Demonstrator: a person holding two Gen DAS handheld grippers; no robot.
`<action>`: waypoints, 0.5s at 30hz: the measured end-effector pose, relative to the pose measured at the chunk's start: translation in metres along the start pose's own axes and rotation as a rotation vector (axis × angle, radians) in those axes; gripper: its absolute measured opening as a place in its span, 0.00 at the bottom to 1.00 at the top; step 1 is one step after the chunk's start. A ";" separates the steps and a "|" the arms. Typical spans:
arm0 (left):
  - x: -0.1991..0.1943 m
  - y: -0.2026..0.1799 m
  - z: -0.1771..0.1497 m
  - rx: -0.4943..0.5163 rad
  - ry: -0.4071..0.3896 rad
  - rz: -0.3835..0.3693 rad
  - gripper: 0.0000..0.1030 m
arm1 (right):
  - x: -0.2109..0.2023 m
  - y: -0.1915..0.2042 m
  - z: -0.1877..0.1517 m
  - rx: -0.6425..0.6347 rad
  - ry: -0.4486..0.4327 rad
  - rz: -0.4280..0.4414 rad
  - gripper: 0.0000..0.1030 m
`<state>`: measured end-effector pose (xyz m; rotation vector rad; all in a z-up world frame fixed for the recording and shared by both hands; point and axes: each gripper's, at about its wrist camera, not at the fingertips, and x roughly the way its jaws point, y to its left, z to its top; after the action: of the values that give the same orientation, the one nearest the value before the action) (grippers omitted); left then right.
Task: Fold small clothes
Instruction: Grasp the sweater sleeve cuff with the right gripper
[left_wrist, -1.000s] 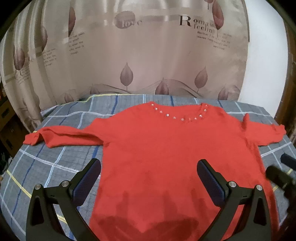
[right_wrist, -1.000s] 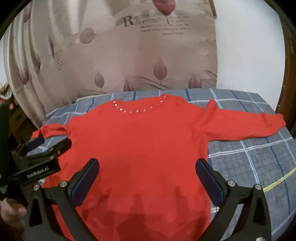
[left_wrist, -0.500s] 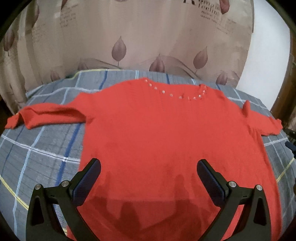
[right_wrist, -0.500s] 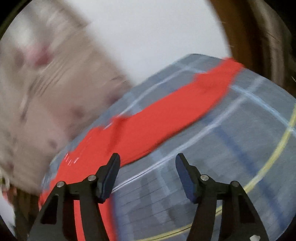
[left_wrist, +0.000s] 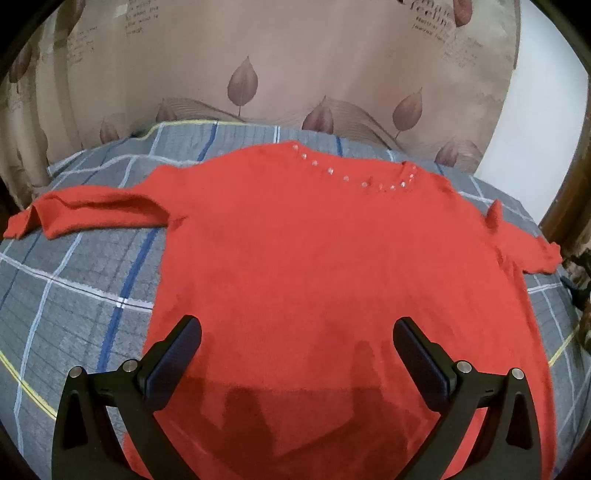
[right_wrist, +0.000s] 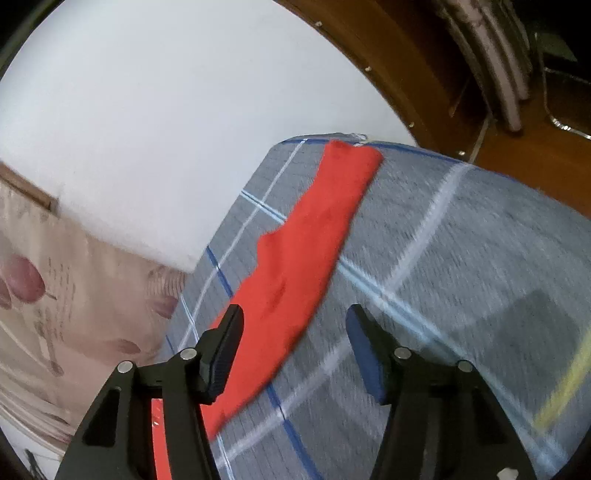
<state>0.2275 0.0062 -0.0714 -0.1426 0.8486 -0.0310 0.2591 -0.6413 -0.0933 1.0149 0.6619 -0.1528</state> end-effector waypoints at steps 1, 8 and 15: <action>0.002 0.001 0.000 -0.007 0.010 -0.002 1.00 | 0.006 0.000 0.006 0.005 0.017 0.003 0.46; 0.006 0.005 0.000 -0.036 0.025 0.000 1.00 | 0.036 -0.012 0.035 0.100 0.086 -0.004 0.15; 0.006 0.008 0.001 -0.058 0.031 -0.005 1.00 | 0.031 -0.001 0.032 0.043 0.064 -0.088 0.05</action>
<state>0.2326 0.0135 -0.0763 -0.1997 0.8801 -0.0134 0.2974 -0.6628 -0.1011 1.0360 0.7651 -0.2131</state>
